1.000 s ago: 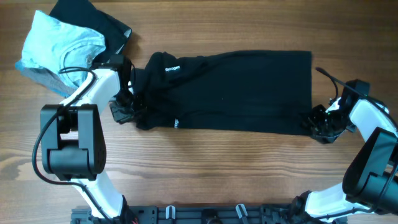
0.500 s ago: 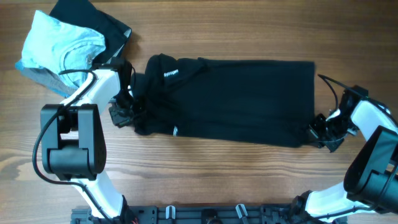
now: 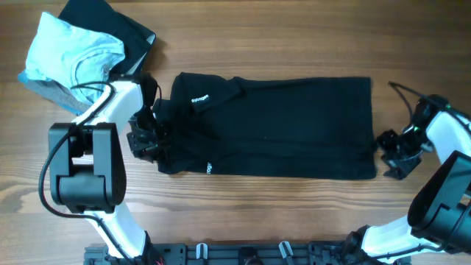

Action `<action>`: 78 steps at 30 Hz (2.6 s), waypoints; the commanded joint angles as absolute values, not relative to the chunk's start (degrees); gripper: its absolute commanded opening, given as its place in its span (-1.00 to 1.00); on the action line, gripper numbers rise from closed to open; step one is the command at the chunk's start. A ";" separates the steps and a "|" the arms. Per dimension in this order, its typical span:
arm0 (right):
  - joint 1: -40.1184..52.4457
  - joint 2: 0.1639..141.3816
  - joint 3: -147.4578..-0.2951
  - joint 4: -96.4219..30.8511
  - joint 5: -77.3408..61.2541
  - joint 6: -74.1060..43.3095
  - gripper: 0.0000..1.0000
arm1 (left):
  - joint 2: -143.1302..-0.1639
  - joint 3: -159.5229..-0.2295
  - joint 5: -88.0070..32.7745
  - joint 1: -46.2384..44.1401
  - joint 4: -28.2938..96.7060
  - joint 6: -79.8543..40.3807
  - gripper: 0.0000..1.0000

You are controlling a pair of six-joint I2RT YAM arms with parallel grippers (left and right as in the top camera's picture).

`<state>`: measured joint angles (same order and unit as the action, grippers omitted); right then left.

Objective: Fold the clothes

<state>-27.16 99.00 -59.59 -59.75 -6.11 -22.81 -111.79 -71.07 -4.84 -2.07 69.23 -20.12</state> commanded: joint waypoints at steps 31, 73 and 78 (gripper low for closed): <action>-18.39 101.62 -72.73 -28.23 -18.59 -13.74 0.51 | -120.95 -87.96 -15.79 -10.96 50.11 -6.42 0.13; -18.26 121.47 -72.75 -14.00 -16.62 -16.08 0.20 | -113.89 -88.42 -20.10 -9.82 46.72 -9.67 -0.92; -18.22 121.47 -72.75 -14.17 -20.01 -14.87 -0.60 | -113.89 -88.42 -20.10 -9.82 46.72 -9.67 -0.92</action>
<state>-18.46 118.98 -73.54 -13.67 -16.23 -15.70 -115.18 -87.61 -19.25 -10.11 46.83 -9.13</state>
